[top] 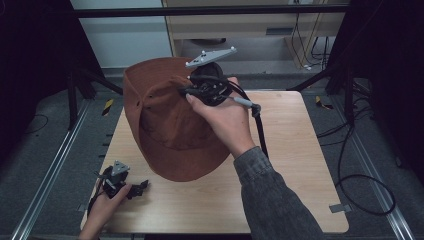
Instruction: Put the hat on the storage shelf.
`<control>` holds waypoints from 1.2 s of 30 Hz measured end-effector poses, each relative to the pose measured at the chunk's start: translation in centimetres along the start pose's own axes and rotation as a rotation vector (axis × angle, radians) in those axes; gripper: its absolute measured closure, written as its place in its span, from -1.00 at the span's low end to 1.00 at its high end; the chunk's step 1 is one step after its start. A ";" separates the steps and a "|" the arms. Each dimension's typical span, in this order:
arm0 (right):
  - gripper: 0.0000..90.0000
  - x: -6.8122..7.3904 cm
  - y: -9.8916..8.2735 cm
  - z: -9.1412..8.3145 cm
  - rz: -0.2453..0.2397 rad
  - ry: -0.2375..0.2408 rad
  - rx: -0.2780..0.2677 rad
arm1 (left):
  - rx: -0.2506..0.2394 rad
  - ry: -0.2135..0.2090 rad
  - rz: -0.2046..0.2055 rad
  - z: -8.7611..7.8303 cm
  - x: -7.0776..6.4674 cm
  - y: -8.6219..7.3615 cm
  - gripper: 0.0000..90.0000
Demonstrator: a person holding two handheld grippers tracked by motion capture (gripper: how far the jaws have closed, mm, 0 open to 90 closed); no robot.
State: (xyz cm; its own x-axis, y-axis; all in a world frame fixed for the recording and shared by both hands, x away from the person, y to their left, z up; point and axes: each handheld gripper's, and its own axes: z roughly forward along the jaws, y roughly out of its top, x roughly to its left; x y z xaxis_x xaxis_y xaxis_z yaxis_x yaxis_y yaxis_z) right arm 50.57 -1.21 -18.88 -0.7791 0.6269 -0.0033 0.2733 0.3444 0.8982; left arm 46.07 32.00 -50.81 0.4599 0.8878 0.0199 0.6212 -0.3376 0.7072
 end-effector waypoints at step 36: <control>0.98 0.6 2.4 4.7 0.031 0.013 0.016 | 0.001 -0.004 0.002 0.0 0.0 0.0 -1.00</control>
State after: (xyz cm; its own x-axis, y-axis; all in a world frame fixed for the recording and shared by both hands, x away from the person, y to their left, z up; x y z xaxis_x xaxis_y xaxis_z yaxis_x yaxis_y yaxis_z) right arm 53.45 3.30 -18.76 -0.7775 0.6281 0.0307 0.3066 0.3359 0.8906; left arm 46.13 32.02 -50.79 0.4642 0.8855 0.0184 0.6206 -0.3400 0.7066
